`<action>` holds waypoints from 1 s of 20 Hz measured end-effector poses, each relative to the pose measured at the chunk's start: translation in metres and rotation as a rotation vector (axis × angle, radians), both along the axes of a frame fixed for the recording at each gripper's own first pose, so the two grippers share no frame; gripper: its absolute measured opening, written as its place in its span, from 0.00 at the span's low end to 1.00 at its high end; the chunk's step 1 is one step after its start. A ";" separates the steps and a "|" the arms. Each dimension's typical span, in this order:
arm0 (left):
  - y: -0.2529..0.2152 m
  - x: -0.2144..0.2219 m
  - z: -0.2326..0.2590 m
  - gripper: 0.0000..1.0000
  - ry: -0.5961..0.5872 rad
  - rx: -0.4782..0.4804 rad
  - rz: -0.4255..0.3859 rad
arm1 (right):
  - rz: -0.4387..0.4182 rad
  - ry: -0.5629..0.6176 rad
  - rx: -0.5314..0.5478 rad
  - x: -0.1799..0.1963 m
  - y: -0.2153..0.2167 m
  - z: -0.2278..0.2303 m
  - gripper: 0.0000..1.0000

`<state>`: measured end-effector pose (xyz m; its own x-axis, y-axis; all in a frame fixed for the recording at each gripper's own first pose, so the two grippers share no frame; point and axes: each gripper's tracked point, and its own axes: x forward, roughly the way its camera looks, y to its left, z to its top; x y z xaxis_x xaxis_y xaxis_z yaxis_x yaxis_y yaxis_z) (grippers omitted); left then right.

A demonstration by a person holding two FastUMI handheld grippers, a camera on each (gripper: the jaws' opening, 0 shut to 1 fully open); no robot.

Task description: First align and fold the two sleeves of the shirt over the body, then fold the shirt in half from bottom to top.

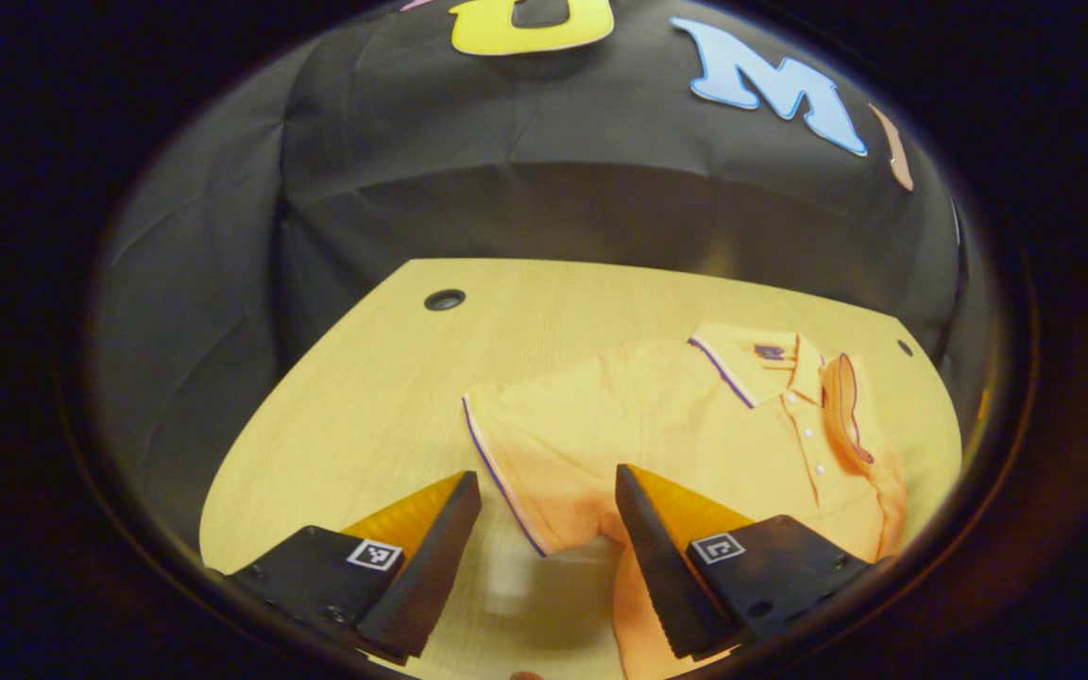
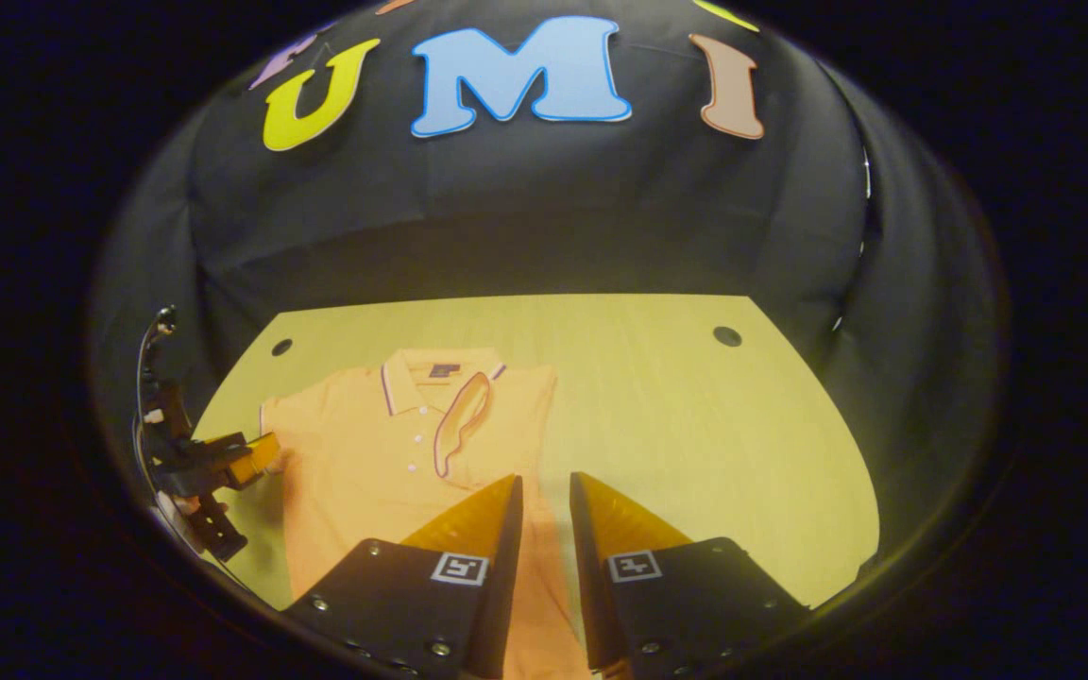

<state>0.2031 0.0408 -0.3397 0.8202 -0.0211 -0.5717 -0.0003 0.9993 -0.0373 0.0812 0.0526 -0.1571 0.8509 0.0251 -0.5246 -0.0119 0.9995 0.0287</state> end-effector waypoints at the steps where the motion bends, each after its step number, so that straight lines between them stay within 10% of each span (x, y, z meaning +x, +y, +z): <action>1: 0.002 0.001 -0.006 0.95 0.014 0.001 0.004 | -0.016 0.003 0.000 -0.004 -0.006 0.000 0.31; 8: -0.004 0.003 -0.020 0.96 0.035 0.010 0.023 | -0.095 0.025 0.018 -0.017 -0.033 -0.006 0.31; 15: -0.015 0.011 -0.019 0.19 0.021 0.010 -0.006 | -0.095 0.041 0.036 -0.015 -0.030 -0.011 0.31; 20: -0.018 0.015 -0.013 0.08 0.038 0.092 -0.019 | -0.094 0.041 0.039 -0.016 -0.030 -0.014 0.32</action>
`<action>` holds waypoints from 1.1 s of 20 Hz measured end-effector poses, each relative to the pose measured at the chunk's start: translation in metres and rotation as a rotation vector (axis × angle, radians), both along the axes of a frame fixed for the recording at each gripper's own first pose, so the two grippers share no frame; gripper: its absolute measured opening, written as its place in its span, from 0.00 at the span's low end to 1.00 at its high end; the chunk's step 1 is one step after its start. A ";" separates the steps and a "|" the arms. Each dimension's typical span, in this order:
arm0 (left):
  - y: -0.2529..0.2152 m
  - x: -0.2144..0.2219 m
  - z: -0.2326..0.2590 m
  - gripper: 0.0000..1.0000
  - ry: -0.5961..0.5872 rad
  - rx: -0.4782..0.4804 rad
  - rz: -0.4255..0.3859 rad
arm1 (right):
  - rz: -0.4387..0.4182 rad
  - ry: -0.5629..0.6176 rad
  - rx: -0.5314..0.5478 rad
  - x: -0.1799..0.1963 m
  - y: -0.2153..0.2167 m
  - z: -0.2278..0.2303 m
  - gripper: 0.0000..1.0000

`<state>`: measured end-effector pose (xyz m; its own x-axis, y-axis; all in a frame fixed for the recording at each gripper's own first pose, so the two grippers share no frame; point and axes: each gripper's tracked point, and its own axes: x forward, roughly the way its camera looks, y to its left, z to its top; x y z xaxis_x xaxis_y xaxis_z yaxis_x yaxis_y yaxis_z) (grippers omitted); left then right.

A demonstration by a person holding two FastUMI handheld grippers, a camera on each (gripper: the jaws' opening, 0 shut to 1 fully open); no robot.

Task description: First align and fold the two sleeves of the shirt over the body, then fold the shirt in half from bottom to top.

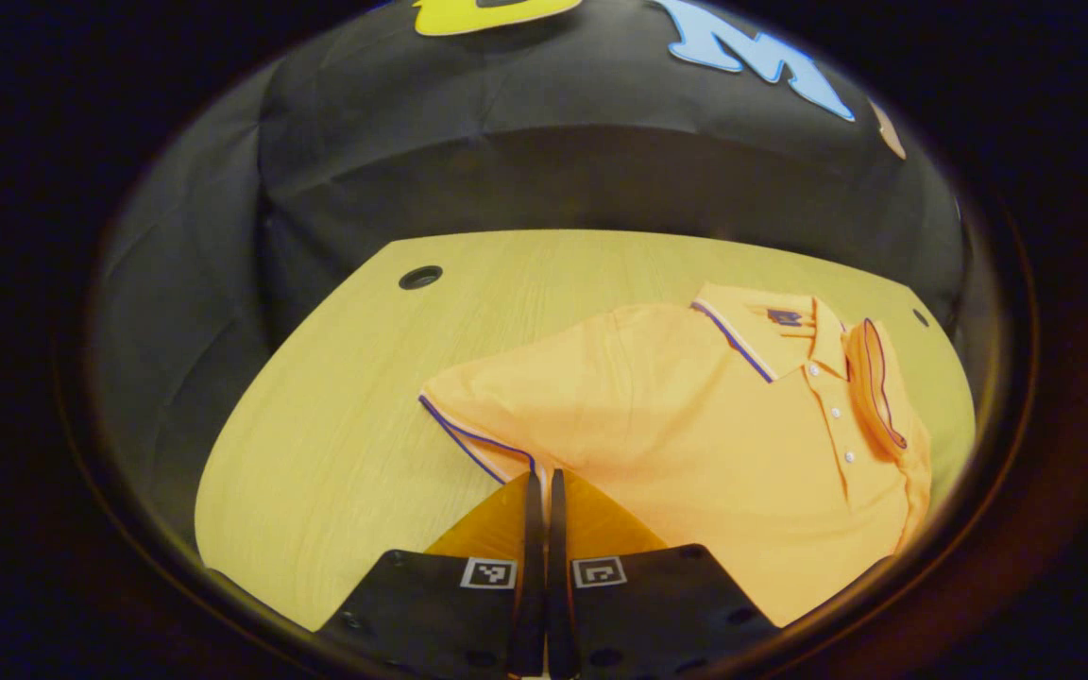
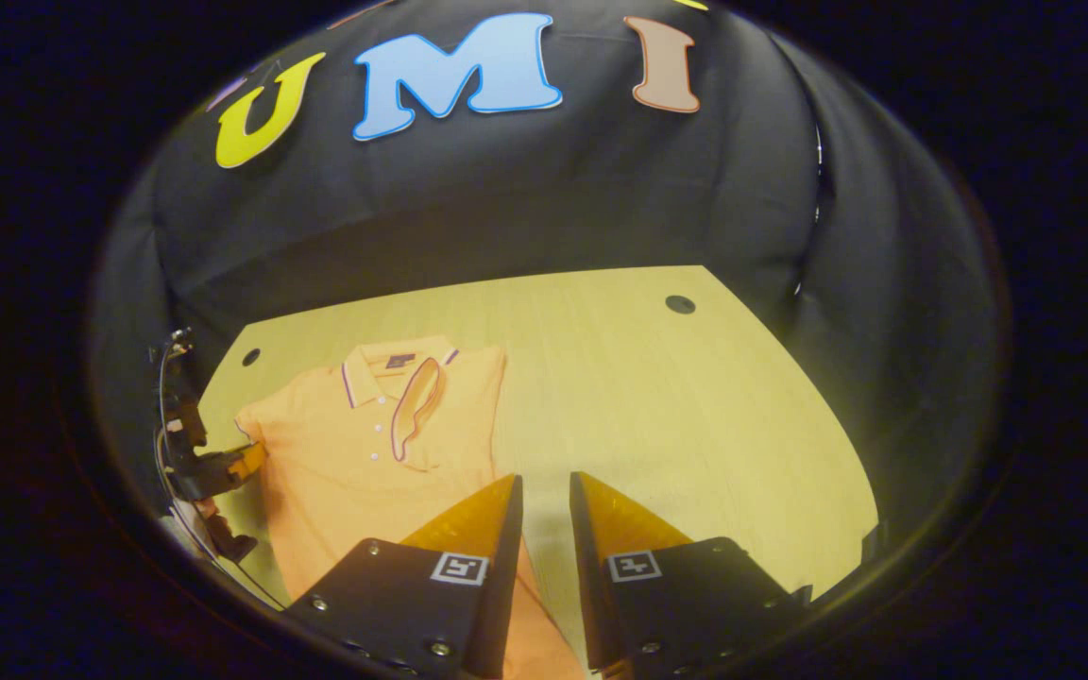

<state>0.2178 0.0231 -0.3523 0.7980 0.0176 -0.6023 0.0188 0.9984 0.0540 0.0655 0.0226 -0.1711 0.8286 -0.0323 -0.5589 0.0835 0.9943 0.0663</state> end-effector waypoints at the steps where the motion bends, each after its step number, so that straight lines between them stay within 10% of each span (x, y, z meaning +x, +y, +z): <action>1: -0.003 0.003 0.004 0.08 -0.013 0.011 -0.005 | -0.003 -0.001 0.000 -0.001 -0.002 0.000 0.31; 13: -0.128 0.014 0.080 0.07 -0.186 0.110 -0.311 | -0.068 0.014 0.034 -0.021 -0.028 -0.017 0.29; 22: -0.208 -0.020 0.043 0.07 -0.135 0.179 -0.535 | -0.112 0.024 0.051 -0.036 -0.045 -0.026 0.31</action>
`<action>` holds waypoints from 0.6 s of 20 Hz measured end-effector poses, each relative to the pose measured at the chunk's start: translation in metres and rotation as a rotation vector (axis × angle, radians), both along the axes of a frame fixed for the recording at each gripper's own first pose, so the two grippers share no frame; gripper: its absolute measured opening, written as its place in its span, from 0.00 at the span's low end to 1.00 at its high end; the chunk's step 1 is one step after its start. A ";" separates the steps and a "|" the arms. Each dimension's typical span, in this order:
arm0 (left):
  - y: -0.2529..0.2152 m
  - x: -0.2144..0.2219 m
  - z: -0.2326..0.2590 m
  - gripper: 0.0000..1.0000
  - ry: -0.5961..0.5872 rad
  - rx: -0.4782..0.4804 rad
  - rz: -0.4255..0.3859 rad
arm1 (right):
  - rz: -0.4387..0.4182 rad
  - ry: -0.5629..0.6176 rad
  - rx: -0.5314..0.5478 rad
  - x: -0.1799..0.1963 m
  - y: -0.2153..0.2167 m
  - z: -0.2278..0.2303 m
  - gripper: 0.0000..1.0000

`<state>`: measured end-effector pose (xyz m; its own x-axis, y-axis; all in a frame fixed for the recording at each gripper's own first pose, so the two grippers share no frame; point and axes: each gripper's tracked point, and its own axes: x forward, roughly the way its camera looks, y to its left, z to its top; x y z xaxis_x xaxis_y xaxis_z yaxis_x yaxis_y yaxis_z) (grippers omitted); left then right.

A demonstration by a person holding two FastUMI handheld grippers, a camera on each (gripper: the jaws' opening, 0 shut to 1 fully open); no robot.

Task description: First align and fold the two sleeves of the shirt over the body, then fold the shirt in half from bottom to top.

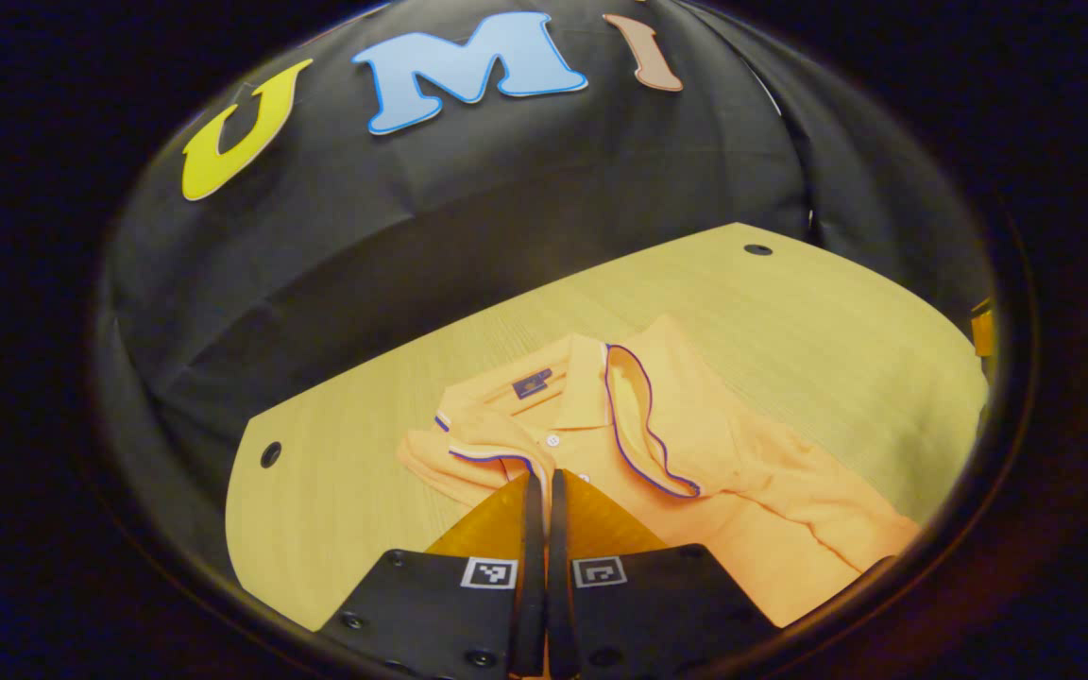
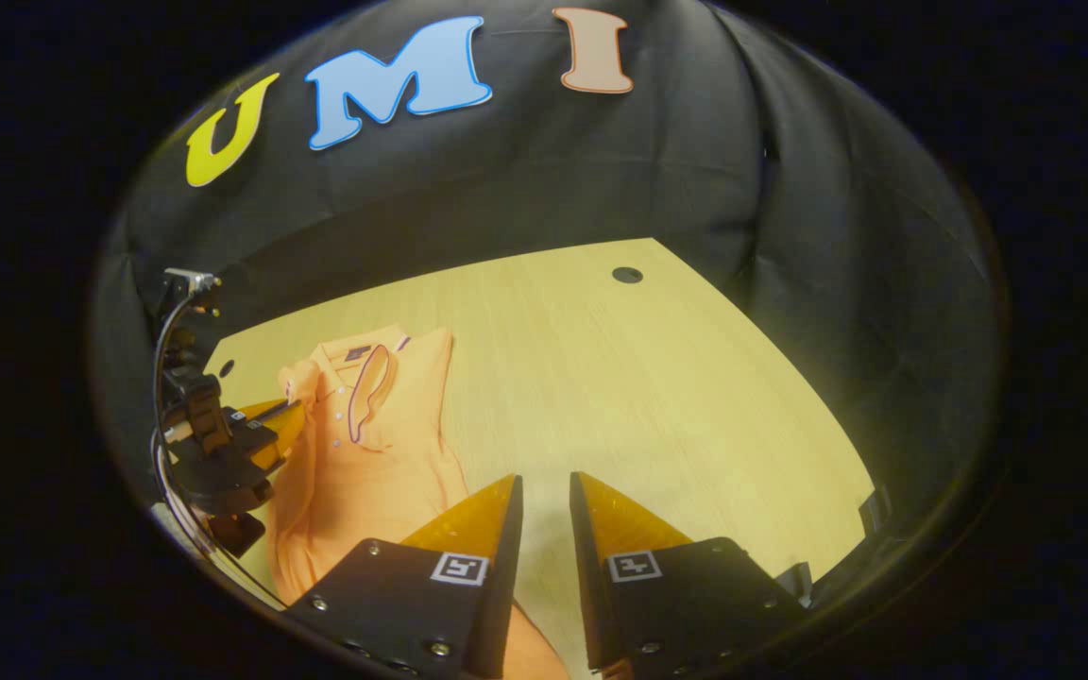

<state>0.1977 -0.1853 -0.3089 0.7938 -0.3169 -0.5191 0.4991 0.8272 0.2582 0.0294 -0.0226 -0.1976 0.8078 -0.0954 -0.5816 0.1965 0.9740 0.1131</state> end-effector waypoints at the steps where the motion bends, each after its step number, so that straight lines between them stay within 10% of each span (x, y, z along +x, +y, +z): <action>1: -0.001 0.000 -0.002 0.08 0.007 0.006 -0.004 | -0.003 0.001 0.000 -0.002 -0.001 0.000 0.32; 6: 0.005 -0.004 -0.005 0.23 0.033 -0.011 -0.002 | -0.001 0.004 0.010 -0.003 0.001 -0.004 0.31; 12: 0.023 -0.019 0.002 0.71 0.051 -0.058 0.057 | 0.040 -0.002 0.008 -0.004 0.014 -0.004 0.31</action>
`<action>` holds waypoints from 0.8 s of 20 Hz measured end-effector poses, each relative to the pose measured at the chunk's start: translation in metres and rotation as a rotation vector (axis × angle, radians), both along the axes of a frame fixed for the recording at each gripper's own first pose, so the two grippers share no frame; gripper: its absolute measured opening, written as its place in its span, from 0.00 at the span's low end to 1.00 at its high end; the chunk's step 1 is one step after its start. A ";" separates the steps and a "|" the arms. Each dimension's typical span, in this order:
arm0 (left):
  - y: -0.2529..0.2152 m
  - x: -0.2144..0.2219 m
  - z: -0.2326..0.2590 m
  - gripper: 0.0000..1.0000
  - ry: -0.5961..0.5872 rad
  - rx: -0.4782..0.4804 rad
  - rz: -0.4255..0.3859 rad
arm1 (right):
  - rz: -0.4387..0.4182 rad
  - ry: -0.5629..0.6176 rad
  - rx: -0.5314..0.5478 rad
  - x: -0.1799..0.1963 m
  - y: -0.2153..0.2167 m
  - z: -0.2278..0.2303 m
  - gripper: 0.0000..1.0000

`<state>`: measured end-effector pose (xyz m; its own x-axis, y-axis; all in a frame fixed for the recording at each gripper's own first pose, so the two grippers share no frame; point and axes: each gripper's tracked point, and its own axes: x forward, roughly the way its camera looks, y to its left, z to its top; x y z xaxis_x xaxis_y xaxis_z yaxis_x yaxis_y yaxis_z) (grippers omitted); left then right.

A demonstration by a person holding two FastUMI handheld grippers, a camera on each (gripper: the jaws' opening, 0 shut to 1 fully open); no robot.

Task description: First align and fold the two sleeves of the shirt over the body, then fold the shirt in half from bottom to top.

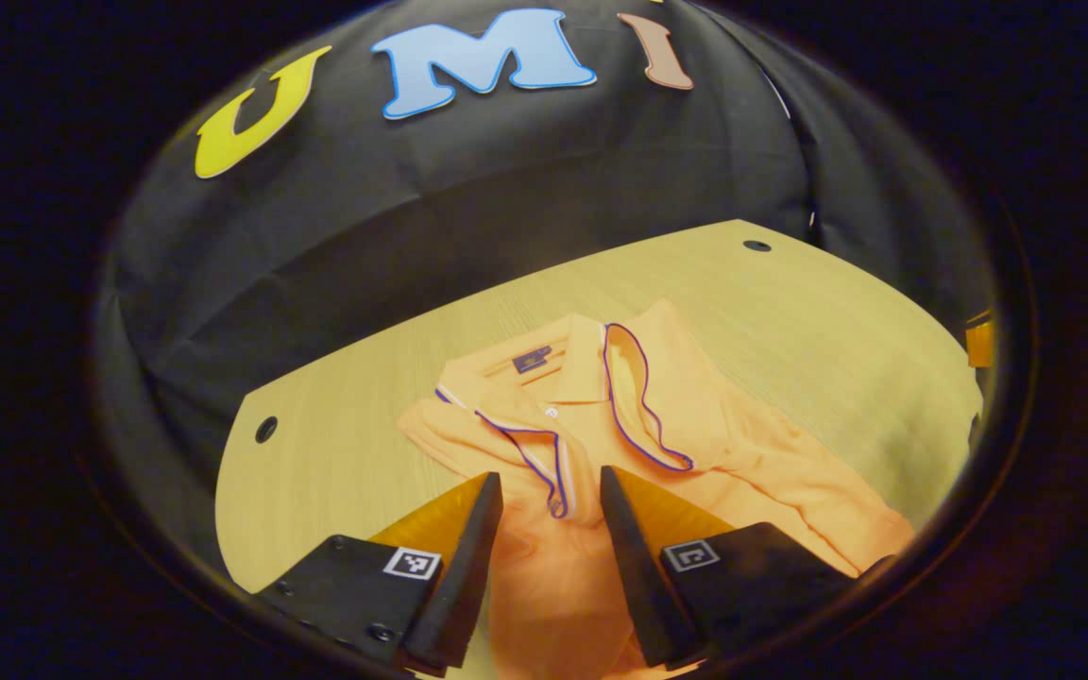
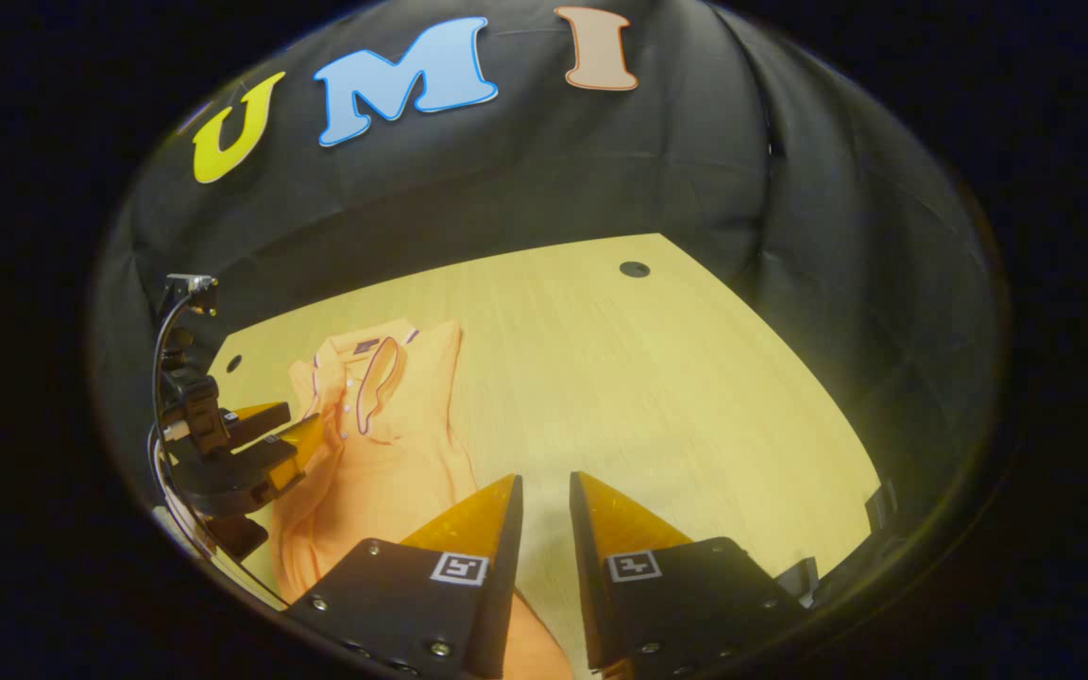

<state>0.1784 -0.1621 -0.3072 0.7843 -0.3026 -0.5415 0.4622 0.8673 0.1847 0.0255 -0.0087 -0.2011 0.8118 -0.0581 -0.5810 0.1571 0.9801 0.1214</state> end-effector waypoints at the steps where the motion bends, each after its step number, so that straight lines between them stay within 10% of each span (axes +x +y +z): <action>1: 0.006 -0.004 0.001 0.74 0.003 -0.010 0.016 | 0.009 -0.001 0.000 -0.001 0.002 0.000 0.31; 16: 0.105 -0.164 -0.009 0.80 0.152 -0.093 0.197 | 0.238 0.185 0.007 -0.060 0.055 -0.065 0.32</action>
<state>0.0141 -0.0573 -0.3165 0.7447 -0.2060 -0.6348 0.2987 0.9535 0.0409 -0.0340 0.0463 -0.2661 0.6827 0.1260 -0.7197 -0.0573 0.9912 0.1192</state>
